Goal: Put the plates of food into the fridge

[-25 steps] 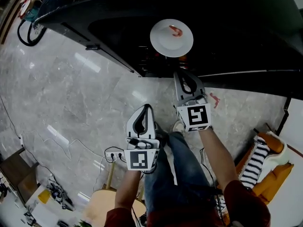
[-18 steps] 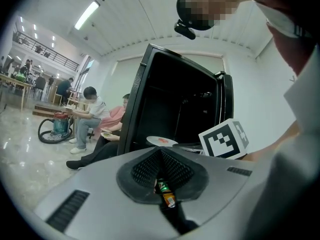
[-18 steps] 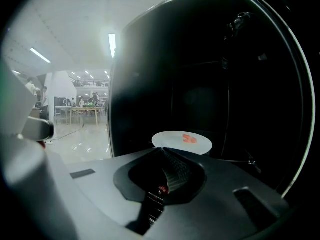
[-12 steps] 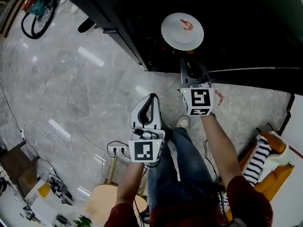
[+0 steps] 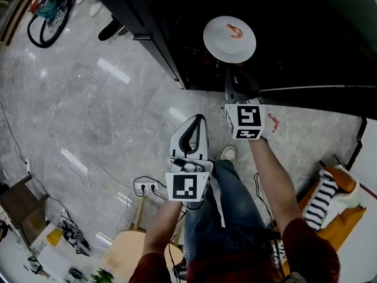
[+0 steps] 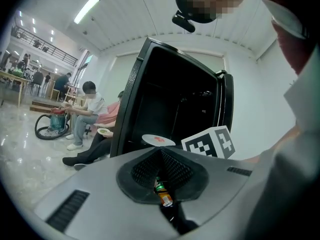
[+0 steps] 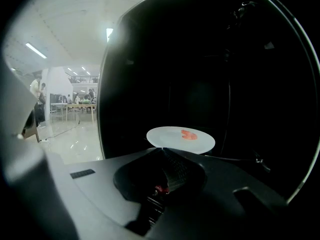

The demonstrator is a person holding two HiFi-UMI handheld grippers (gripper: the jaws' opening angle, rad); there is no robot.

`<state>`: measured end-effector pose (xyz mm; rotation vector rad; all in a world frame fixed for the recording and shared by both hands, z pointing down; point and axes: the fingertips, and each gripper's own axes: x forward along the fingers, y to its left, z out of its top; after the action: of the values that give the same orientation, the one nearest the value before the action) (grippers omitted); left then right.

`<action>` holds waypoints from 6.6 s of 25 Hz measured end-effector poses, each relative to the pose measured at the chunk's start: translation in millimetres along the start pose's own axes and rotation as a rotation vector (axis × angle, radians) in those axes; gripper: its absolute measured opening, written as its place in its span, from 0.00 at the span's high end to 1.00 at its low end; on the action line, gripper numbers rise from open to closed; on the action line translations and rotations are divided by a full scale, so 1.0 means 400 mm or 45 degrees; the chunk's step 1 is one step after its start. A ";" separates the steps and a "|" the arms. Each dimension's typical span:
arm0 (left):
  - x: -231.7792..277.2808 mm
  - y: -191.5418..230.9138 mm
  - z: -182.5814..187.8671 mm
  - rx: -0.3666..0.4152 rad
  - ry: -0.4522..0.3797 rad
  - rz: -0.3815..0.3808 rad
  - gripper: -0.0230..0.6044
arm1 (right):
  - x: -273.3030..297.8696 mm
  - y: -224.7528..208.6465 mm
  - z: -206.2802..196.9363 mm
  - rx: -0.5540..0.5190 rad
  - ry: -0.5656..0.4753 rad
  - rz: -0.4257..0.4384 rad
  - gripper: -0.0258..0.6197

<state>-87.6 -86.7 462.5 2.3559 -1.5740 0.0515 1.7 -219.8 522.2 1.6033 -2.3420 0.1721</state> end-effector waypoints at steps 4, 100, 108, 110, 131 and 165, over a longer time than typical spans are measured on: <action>-0.001 -0.008 -0.005 -0.009 0.002 -0.011 0.95 | 0.007 -0.003 0.003 0.006 -0.001 -0.005 0.94; -0.014 0.000 -0.023 -0.059 -0.008 0.007 0.95 | 0.058 -0.055 0.097 0.131 -0.127 -0.047 0.94; -0.012 -0.013 0.024 -0.035 -0.034 0.006 0.95 | -0.020 -0.036 0.171 0.116 -0.185 0.015 0.94; -0.013 -0.023 0.042 -0.028 -0.044 0.000 0.95 | -0.045 -0.035 0.190 0.111 -0.199 0.026 0.94; -0.030 -0.115 0.250 0.109 -0.144 -0.025 0.95 | -0.296 -0.066 0.413 0.029 -0.398 0.115 0.94; -0.113 -0.220 0.516 0.224 -0.245 -0.006 0.95 | -0.567 -0.120 0.622 -0.060 -0.487 0.154 0.95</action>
<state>-54.3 -71.3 236.7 2.5660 -1.7152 -0.0411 78.5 -101.1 213.0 1.5867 -2.7045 -0.1803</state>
